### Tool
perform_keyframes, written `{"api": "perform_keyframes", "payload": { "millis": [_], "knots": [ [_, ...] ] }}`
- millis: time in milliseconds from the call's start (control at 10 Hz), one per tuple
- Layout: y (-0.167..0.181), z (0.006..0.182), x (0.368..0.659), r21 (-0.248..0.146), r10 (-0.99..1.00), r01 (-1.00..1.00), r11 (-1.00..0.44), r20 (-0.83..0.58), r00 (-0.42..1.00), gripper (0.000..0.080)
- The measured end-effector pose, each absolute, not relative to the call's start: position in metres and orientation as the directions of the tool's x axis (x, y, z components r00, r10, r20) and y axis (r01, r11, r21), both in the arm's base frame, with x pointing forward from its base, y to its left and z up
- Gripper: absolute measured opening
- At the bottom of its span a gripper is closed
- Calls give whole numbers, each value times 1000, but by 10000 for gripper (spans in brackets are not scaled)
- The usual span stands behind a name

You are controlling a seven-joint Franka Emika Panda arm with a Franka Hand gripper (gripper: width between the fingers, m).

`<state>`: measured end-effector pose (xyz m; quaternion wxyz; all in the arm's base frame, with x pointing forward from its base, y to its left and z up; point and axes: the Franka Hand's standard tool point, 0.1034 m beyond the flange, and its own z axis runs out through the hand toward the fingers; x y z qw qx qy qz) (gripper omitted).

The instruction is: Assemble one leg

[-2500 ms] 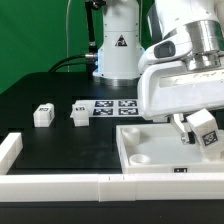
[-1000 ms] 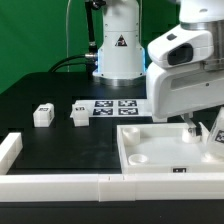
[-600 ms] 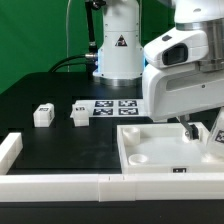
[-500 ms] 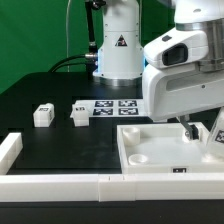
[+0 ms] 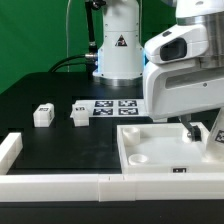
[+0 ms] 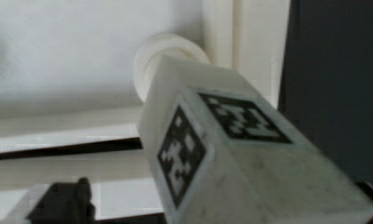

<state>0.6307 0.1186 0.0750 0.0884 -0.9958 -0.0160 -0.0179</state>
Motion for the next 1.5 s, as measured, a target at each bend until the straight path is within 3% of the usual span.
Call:
{"api": "perform_keyframes", "payload": {
  "millis": [100, 300, 400, 900, 1300, 1500],
  "knots": [
    [118, 72, 629, -173, 38, 45, -984, 45, 998, 649],
    [117, 72, 628, -173, 39, 46, -984, 43, 998, 370],
    [116, 71, 629, -171, 38, 44, -984, 43, 998, 293],
    [115, 71, 629, -174, -12, -6, -985, 34, 999, 293],
    [104, 69, 625, -193, -473, -460, -867, 26, 881, 294],
    [99, 68, 621, -192, -711, -699, -689, -8, 703, 294]
  ]
}}
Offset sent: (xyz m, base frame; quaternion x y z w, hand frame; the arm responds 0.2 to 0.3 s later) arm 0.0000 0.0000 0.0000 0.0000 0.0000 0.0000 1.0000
